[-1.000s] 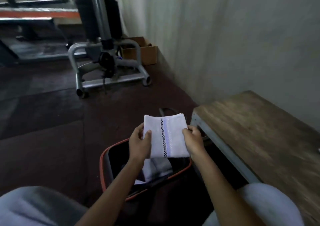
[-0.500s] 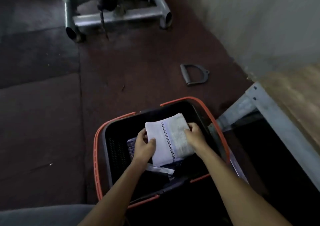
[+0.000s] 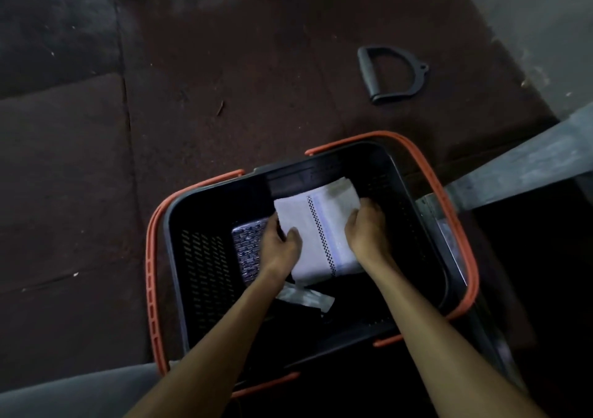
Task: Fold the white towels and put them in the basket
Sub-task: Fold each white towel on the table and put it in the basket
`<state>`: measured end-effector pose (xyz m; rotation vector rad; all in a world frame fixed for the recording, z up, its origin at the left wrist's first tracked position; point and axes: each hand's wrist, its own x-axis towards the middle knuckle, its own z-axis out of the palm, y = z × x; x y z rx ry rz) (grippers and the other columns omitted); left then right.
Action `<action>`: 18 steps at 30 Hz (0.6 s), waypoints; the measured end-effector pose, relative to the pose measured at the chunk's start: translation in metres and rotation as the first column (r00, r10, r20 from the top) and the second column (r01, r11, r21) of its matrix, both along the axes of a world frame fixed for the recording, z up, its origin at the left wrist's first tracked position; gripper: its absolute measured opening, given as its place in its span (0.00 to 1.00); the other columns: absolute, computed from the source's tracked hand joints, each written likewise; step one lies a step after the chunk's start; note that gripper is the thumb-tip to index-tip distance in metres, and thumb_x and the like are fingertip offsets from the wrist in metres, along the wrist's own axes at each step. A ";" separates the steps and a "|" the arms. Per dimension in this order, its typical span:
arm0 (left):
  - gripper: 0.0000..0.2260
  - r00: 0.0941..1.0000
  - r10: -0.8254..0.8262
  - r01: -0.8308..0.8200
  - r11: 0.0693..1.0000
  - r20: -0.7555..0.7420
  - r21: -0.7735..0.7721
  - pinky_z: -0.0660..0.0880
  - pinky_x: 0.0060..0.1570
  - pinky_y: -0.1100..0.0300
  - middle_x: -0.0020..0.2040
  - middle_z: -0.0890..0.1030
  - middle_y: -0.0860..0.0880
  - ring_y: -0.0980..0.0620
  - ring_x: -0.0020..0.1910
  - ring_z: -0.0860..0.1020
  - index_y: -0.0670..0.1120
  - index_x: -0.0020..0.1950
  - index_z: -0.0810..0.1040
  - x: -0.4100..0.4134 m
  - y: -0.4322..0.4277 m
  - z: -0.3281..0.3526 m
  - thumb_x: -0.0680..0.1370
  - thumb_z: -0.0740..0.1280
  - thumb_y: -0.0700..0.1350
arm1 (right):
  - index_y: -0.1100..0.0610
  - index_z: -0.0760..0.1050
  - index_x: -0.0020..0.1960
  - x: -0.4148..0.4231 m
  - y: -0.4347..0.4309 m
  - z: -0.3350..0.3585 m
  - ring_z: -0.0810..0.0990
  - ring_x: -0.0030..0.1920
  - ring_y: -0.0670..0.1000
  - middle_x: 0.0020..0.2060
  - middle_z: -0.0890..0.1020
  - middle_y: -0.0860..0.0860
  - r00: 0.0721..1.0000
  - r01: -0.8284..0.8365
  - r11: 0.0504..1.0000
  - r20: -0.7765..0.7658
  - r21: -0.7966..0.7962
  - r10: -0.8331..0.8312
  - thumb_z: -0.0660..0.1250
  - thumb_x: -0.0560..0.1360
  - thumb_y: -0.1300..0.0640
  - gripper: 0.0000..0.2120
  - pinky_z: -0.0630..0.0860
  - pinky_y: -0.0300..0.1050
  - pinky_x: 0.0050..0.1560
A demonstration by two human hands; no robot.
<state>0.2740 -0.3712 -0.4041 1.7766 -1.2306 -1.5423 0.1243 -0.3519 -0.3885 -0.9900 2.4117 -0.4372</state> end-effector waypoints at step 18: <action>0.33 0.451 -0.498 0.775 0.631 0.741 -0.047 0.46 0.73 0.46 0.77 0.38 0.53 0.53 0.75 0.37 0.49 0.77 0.41 0.007 0.002 -0.021 0.75 0.37 0.63 | 0.62 0.37 0.76 -0.005 0.002 -0.032 0.38 0.76 0.53 0.76 0.40 0.57 0.757 -0.557 0.774 -0.200 0.301 0.623 0.50 0.80 0.44 0.36 0.39 0.47 0.75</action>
